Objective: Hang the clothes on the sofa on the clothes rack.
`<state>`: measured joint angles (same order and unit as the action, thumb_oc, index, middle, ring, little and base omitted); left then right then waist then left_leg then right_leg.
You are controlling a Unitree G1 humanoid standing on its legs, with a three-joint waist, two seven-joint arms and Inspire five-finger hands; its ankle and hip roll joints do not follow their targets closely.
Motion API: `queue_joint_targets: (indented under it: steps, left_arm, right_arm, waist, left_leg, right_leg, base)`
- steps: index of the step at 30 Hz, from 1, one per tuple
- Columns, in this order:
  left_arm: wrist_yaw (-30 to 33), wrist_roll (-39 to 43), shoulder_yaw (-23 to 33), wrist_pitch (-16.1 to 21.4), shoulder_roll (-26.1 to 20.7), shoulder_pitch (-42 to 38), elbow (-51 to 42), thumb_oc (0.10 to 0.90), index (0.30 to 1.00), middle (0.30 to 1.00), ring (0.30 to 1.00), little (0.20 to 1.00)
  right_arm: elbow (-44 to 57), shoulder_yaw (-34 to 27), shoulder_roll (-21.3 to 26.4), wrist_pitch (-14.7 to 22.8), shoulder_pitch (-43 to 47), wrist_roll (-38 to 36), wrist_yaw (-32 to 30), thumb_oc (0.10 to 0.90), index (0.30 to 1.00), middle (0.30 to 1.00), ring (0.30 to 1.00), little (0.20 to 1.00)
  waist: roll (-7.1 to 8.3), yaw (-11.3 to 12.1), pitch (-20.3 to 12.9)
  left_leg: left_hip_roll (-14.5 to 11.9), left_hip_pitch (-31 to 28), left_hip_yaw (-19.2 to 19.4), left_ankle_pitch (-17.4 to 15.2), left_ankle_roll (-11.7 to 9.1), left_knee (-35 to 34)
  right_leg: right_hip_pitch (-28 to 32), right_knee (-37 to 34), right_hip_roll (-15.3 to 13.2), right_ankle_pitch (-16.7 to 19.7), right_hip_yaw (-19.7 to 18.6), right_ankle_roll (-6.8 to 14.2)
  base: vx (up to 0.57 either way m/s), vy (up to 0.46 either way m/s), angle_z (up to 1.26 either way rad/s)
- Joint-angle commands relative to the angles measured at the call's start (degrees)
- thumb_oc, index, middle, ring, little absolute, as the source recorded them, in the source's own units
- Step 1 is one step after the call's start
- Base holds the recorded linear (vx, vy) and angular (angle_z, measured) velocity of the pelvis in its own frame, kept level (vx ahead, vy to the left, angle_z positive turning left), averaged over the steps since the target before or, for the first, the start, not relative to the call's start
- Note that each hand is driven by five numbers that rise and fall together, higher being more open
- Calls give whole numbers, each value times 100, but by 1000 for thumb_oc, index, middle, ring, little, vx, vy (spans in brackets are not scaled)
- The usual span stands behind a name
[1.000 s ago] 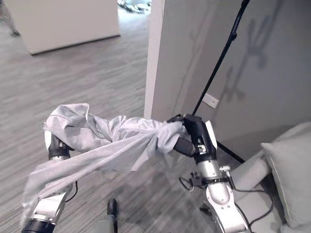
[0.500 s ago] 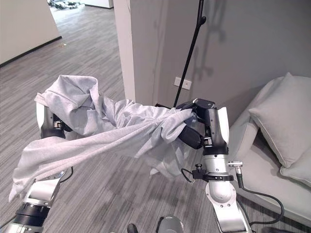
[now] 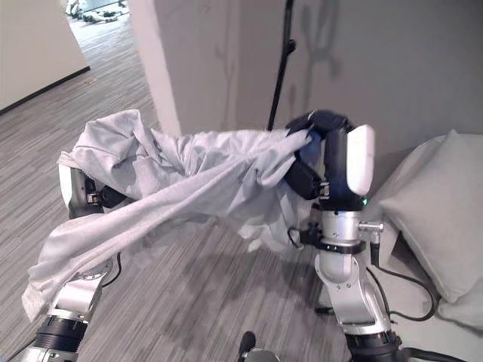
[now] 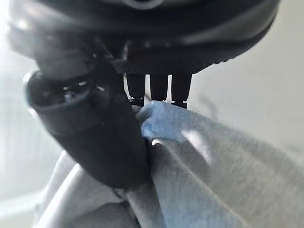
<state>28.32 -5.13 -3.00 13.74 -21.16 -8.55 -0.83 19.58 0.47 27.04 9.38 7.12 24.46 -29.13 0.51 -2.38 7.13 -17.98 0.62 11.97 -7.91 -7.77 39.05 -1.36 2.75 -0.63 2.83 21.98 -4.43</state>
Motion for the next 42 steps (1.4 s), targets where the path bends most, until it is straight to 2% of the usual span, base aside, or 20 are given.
queue_joint_targets:
  steps: [1,2,3,4,6,10,11,15,17,18,20,23,25,28,34,36,37,39,41,42]
  left_arm:
    - [417,-31,342,500,-473,-401,-364,400,300,300,300,300]
    - [472,-1,368,494,-378,-400,-398,400,300,300,300,300]
    - [487,-208,336,507,-284,-432,-355,400,300,300,300,300]
    - [528,-247,303,540,-284,-474,-367,400,300,300,300,300]
    - [591,-289,277,559,-287,-533,-353,400,300,300,300,300]
    - [534,-449,304,498,-347,-449,-477,400,300,300,300,300]
    - [521,-496,321,494,-377,-454,-510,400,300,300,300,300]
    - [768,-557,254,403,-459,-681,-481,400,300,300,300,300]
    - [769,-563,268,378,-460,-711,-458,400,300,300,300,300]
    - [699,-563,283,375,-481,-761,-438,400,300,300,300,300]
    - [700,-525,290,404,-504,-825,-361,400,300,300,300,300]
    - [741,-579,309,411,-529,-912,-259,400,300,300,300,300]
    - [826,-848,322,327,-598,-1077,-158,400,300,300,300,300]
    - [1007,-1115,385,285,-705,-1209,59,400,300,300,300,300]
    - [1193,-1219,385,175,-896,-1516,383,400,300,300,300,300]
    - [1278,-1225,331,153,-1015,-1819,613,400,300,300,300,300]
    - [1423,-1300,220,89,-1174,-2200,824,400,300,300,300,300]
    - [1598,-1401,186,12,-1334,-2536,968,400,300,300,300,300]
    - [1811,-1571,209,-91,-1473,-2771,1077,400,300,300,300,300]
    - [2017,-1800,258,-220,-1658,-2947,1084,400,300,300,300,300]
  right_arm:
    - [448,-869,78,181,314,107,-792,400,300,300,300,300]
    - [488,-885,110,113,348,142,-879,400,300,300,300,300]
    - [685,-934,65,153,401,304,-889,400,300,300,300,300]
    - [704,-943,31,149,433,324,-889,400,300,300,300,300]
    - [601,-873,2,125,598,305,-897,400,300,300,300,300]
    - [530,-734,-135,85,686,349,-795,400,300,300,300,300]
    - [541,-739,-139,91,696,400,-756,400,300,300,300,300]
    - [290,-403,-168,116,803,156,-372,400,300,300,300,300]
    - [221,-374,-181,118,803,106,-374,400,300,300,300,300]
    - [173,-374,-188,139,810,-39,-329,400,300,300,300,300]
    - [91,-389,-183,132,809,-140,-338,400,300,300,300,300]
    - [29,-390,-161,118,751,-188,-281,400,300,300,300,300]
    - [-111,-352,-67,110,697,-335,-151,400,300,300,300,300]
    - [-250,-313,41,206,695,-446,-57,400,300,300,300,300]
    - [-497,-237,451,434,985,-815,58,400,300,300,300,300]
    - [-580,-132,580,514,1222,-921,49,400,300,300,300,300]
    - [-677,69,702,595,1604,-1102,57,400,300,300,300,300]
    - [-836,217,896,590,1893,-1142,20,400,300,300,300,300]
    - [-909,278,979,585,2048,-1189,4,400,300,300,300,300]
    - [-943,305,1079,579,2195,-1241,-31,400,300,300,300,300]
  waist:
    - [84,-114,-505]
    - [181,-43,-443]
    - [247,105,-326]
    - [253,222,-326]
    - [161,397,-278]
    - [72,491,-399]
    - [77,492,-458]
    - [-44,414,-383]
    - [-39,432,-403]
    - [-54,473,-450]
    - [-61,463,-518]
    - [-3,404,-549]
    - [158,374,-567]
    - [349,399,-678]
    - [389,410,-861]
    - [378,399,-831]
    - [443,509,-636]
    - [506,553,-519]
    - [538,544,-471]
    - [556,562,-504]
  left_leg:
    - [-123,-645,25,1358,-3,-1018]
    - [135,-363,-23,1049,134,-906]
    - [1099,343,-272,-9,459,-1599]
    - [1457,619,-350,214,579,-2115]
    - [1806,949,-592,823,537,-2899]
    - [1940,417,-675,921,762,-3540]
    - [1925,306,-572,890,789,-3626]
    - [1871,-453,-285,821,1027,-4124]
    - [1871,-511,-261,793,1026,-4183]
    - [1801,-579,-275,754,975,-4286]
    - [1746,-651,-410,672,892,-4346]
    - [1727,-746,-541,593,814,-4372]
    - [1727,-955,-645,436,751,-4373]
    - [1597,-1111,-722,343,646,-4363]
    - [1040,-1008,-911,171,327,-3790]
    - [899,-771,-1020,315,202,-3170]
    - [853,-197,-1207,781,118,-1939]
    - [845,191,-1173,879,199,-1478]
    - [799,393,-1072,824,238,-1619]
    - [643,475,-830,695,232,-2279]
  right_leg:
    - [131,-602,-504,68,120,743]
    - [332,-714,-486,-58,-72,686]
    - [574,-762,-479,-179,-476,776]
    - [585,-747,-503,-200,-598,838]
    - [740,-732,-309,-300,-836,798]
    - [790,7,-142,-697,-892,750]
    - [781,221,-162,-738,-739,806]
    - [-60,2373,-865,-396,-245,1356]
    - [-92,2306,-1044,-420,-208,1316]
    - [-126,1951,-1316,-490,-117,1207]
    - [-214,1414,-1470,-445,-245,1184]
    - [-268,438,-1444,-57,-680,1277]
    - [-287,-70,-1420,215,-1096,1415]
    - [-74,-158,-1278,329,-1196,1483]
    - [267,-420,-820,68,-1043,1288]
    - [425,-530,-647,-13,-944,1141]
    - [636,-593,-556,-60,-878,931]
    - [744,-628,-542,-168,-799,882]
    - [782,-659,-567,-227,-774,910]
    - [814,-698,-625,-272,-716,1008]
  base:
    - [173,-59,-9]
    - [427,10,-24]
    - [476,104,-4]
    - [397,198,-24]
    - [167,112,-130]
    - [213,112,-93]
    - [232,143,-42]
    - [184,142,-52]
    - [91,-39,-26]
    - [119,-95,-12]
    - [220,-185,15]
    - [190,-152,29]
    - [350,-227,40]
    - [239,-157,35]
    - [209,-232,13]
    - [140,-263,16]
    - [31,-204,18]
    - [49,-132,21]
    - [83,48,10]
    - [98,86,29]
